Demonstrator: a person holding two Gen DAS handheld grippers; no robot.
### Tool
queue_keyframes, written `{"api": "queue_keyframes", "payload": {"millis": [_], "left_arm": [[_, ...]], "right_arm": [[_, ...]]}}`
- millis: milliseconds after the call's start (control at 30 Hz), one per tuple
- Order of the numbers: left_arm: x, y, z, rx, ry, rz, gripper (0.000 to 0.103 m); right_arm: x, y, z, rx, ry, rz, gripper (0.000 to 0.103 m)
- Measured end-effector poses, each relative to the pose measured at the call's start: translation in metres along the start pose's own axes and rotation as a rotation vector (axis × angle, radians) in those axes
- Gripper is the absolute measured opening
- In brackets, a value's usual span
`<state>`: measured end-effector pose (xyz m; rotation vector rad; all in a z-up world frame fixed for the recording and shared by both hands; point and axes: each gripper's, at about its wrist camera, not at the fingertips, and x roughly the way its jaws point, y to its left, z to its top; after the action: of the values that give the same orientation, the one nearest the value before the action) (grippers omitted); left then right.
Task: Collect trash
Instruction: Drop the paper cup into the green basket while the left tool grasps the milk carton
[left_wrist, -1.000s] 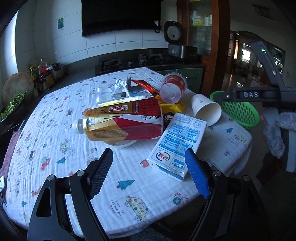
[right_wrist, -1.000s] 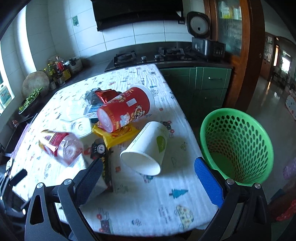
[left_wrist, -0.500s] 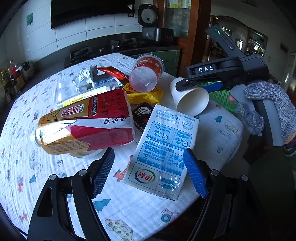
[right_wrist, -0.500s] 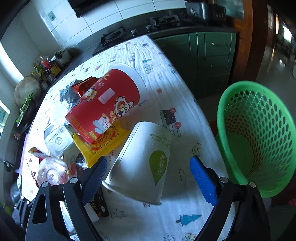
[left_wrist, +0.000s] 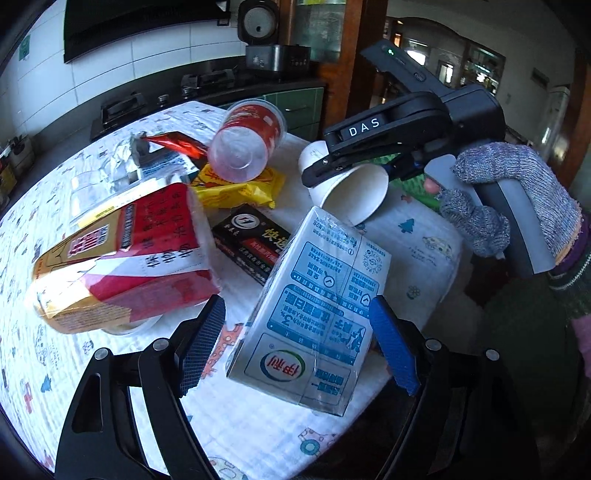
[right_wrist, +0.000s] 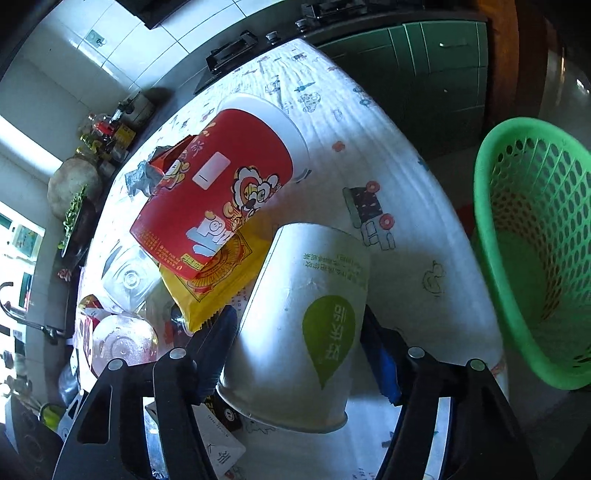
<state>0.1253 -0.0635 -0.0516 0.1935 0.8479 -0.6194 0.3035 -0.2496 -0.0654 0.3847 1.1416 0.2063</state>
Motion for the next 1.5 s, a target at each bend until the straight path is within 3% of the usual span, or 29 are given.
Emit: {"api": "queue_keyframes", "payload": {"millis": [400, 867, 1167, 1400, 1500], "left_arm": [[0.014, -0.021, 0.009, 0.164, 0.034, -0.004, 0.083], [0.021, -0.051, 0.01, 0.369, 0.047, 0.078, 0.085], [0.019, -0.051, 0.011, 0.403, 0.048, 0.125, 0.087], [0.016, -0.047, 0.009, 0.394, 0.036, 0.153, 0.09], [0.016, -0.049, 0.007, 0.413, 0.025, 0.168, 0.086]], "right_arm": [[-0.046, -0.017, -0.015, -0.055, -0.093, -0.053, 0.061], [-0.092, -0.098, -0.012, 0.046, -0.2, -0.265, 0.061], [-0.082, -0.153, -0.007, 0.121, -0.21, -0.403, 0.061], [-0.055, -0.181, 0.0, 0.169, -0.174, -0.417, 0.061], [-0.045, -0.186, 0.003, 0.177, -0.156, -0.412, 0.061]]}}
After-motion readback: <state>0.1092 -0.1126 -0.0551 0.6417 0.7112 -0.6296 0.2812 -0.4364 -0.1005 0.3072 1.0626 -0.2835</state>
